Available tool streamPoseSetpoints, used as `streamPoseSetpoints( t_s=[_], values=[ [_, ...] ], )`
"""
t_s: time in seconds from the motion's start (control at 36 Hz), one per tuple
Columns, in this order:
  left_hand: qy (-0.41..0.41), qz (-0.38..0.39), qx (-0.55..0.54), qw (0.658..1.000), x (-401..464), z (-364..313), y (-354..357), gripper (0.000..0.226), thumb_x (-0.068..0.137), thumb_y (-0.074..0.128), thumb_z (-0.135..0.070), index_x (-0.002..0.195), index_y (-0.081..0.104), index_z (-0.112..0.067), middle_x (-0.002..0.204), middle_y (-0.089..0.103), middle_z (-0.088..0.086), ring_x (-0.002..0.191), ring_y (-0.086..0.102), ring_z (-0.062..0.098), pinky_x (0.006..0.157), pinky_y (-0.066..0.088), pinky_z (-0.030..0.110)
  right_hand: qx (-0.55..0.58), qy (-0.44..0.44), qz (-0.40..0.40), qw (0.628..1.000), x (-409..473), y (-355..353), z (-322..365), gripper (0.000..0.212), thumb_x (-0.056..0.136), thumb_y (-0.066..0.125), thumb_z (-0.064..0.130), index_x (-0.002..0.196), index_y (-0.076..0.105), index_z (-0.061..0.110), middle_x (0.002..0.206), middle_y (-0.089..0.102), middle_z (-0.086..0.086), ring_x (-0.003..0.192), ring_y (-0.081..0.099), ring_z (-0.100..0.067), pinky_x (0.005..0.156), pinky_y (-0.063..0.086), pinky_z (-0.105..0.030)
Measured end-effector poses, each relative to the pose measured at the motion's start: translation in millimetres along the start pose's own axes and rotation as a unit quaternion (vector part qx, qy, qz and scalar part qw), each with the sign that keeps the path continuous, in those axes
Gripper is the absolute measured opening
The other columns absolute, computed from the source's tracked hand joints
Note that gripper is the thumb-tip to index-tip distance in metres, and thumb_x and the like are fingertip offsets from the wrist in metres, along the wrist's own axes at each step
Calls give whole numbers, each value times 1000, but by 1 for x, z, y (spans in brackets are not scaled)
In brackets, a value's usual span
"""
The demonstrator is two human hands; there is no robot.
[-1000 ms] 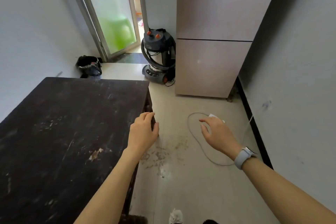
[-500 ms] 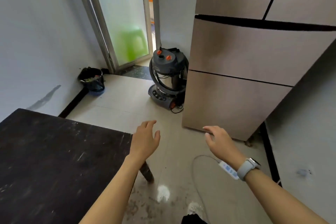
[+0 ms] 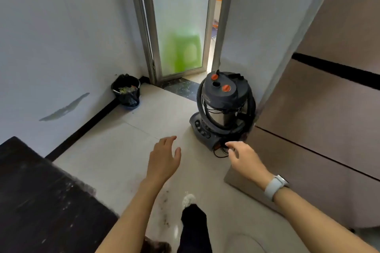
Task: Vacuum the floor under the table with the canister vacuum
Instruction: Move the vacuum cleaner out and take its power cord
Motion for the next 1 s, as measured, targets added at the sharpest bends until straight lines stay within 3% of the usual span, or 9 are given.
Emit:
streamPoseSetpoints(
  t_s=[0.19, 0.33, 0.58, 0.69, 0.86, 1.0],
  values=[
    [-11, 2, 14, 1000, 154, 21, -17, 46, 97, 47, -29, 141, 43, -18, 145, 43, 2, 128, 43, 21, 103, 36, 34, -20, 10, 33, 999, 164, 8, 32, 35, 96, 46, 16, 129, 56, 11, 131, 55, -7, 124, 46, -24, 103, 38, -38],
    [-23, 5, -4, 1000, 237, 23, -24, 45, 98, 47, -28, 141, 43, -17, 144, 44, 2, 127, 44, 21, 103, 35, 33, 7, 12, 14, 1000, 256, 3, 54, 35, 95, 46, 13, 128, 56, 8, 128, 57, -10, 122, 48, -25, 104, 39, -35],
    [-36, 75, 0, 997, 370, 33, 3, 44, 97, 47, -28, 141, 43, -18, 143, 44, -1, 127, 43, 18, 103, 35, 32, 45, 95, 74, 992, 393, 16, 27, 36, 97, 44, 15, 131, 53, 9, 133, 53, -10, 124, 48, -25, 105, 39, -37],
    [-8, 98, 31, 995, 465, 30, 13, 44, 98, 46, -28, 140, 43, -18, 143, 44, -1, 128, 42, 18, 104, 36, 33, 72, 127, 56, 988, 477, 14, 8, 36, 96, 43, 14, 131, 53, 9, 132, 54, -11, 123, 48, -26, 104, 38, -34],
    [59, 166, 87, 981, 614, 1, 45, 45, 98, 43, -31, 141, 41, -20, 144, 43, -2, 129, 41, 17, 106, 38, 33, 111, 239, 8, 965, 592, 4, -47, 37, 96, 43, 11, 131, 52, 7, 133, 53, -15, 125, 46, -29, 106, 33, -34],
    [126, 240, 129, 954, 707, -30, 80, 45, 98, 42, -33, 142, 40, -21, 143, 43, -3, 128, 41, 15, 106, 35, 31, 137, 370, -17, 919, 646, 0, -103, 37, 95, 44, 14, 131, 51, 9, 135, 51, -14, 126, 45, -30, 104, 35, -36]
  ],
)
Point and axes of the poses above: each hand's wrist, its own x-axis towards the middle knuckle, its own y-axis out of the palm, z = x × y, the point moved 3 cm from there along x, towards the middle knuckle
